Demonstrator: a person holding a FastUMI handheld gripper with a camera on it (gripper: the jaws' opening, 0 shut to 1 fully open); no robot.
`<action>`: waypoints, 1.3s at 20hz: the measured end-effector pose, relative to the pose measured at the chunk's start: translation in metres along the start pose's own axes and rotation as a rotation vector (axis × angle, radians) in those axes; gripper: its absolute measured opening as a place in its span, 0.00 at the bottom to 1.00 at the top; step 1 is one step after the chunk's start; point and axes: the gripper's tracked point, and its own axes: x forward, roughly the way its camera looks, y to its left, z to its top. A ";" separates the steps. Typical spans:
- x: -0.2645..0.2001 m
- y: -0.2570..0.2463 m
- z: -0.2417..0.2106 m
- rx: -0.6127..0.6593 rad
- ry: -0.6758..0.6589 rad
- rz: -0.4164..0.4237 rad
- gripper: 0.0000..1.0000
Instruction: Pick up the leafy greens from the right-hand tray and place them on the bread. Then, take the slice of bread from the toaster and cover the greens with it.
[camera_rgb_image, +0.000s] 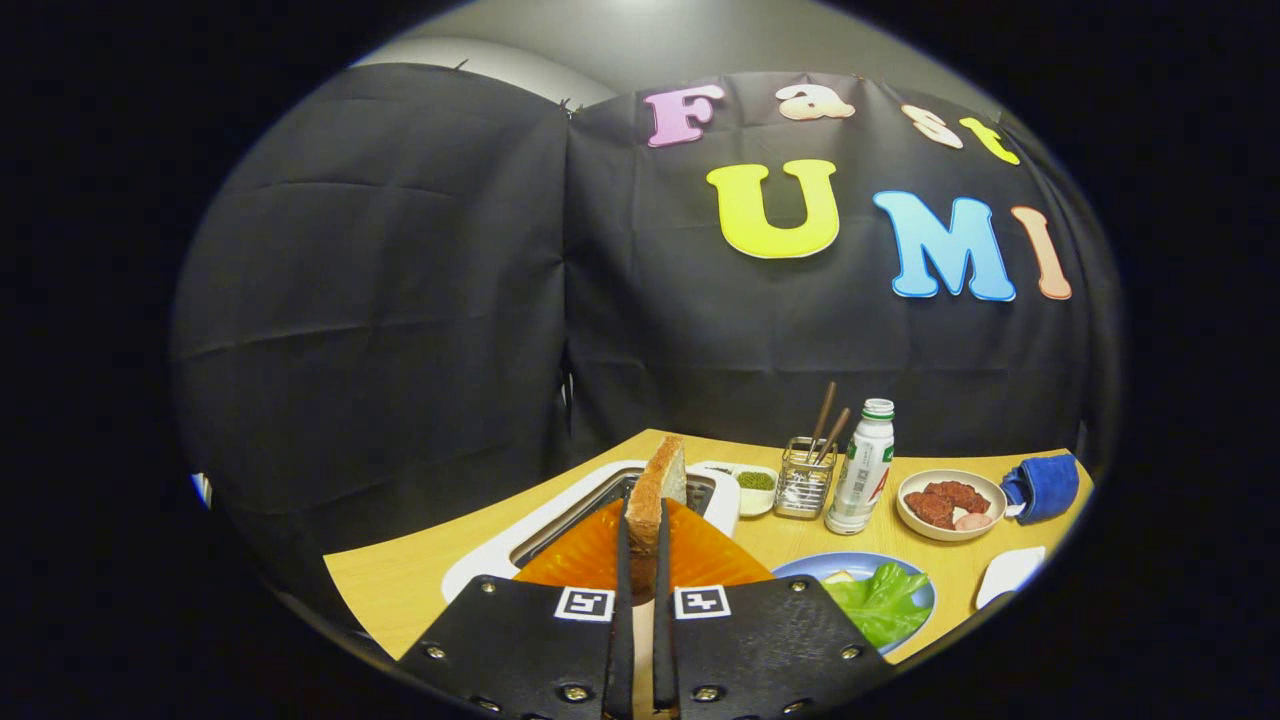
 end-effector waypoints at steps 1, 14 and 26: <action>-0.003 0.000 0.004 0.003 -0.005 0.008 0.08; -0.043 -0.035 0.074 0.033 -0.125 -0.001 0.08; -0.050 -0.103 0.013 0.059 -0.019 -0.115 0.08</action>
